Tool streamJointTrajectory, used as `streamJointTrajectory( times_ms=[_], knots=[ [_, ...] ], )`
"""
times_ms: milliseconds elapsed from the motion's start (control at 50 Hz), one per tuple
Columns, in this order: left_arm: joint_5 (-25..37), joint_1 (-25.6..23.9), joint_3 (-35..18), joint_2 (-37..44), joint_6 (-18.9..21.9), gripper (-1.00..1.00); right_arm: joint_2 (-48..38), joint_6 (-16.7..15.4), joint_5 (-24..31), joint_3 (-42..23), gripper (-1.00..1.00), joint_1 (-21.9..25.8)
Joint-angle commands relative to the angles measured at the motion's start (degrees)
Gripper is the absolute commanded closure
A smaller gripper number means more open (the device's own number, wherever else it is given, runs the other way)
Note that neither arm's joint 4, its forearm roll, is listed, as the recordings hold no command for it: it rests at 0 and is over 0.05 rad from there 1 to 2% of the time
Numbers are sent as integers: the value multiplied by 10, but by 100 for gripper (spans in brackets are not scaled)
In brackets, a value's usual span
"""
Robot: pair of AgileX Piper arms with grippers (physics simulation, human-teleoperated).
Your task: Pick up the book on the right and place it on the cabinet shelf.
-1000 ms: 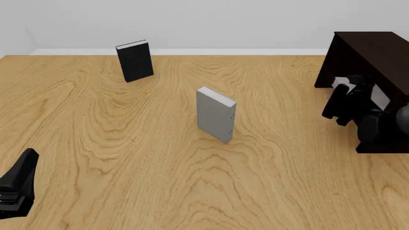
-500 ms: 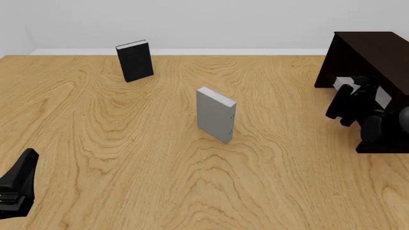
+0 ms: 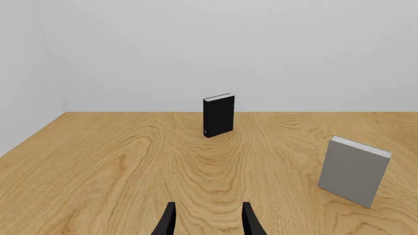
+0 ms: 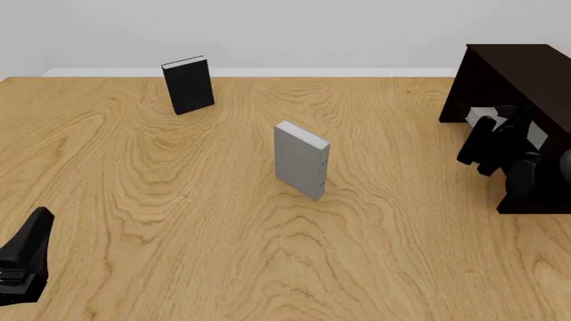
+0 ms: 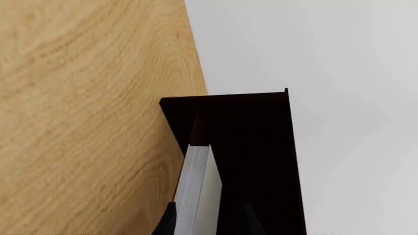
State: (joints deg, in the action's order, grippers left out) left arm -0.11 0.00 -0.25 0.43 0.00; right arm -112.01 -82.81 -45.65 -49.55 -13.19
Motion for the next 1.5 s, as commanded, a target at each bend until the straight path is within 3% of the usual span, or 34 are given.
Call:
streamJointTrajectory(
  times_ms=[20, 400, 880, 1260, 1500],
  knots=[
    [0, 0, 0, 0, 0, -100, -7, -3, 7, 5, -100, -54],
    [0, 0, 0, 0, 0, -100, -8, 2, 12, -8, -100, -39],
    [0, 0, 0, 0, 0, -100, -28, -8, 21, -22, -100, -54],
    [0, 0, 0, 0, 0, -100, -10, -6, 49, -60, -100, 10],
    [0, 0, 0, 0, 0, -100, -2, -4, 59, -71, -100, 26]
  ],
)
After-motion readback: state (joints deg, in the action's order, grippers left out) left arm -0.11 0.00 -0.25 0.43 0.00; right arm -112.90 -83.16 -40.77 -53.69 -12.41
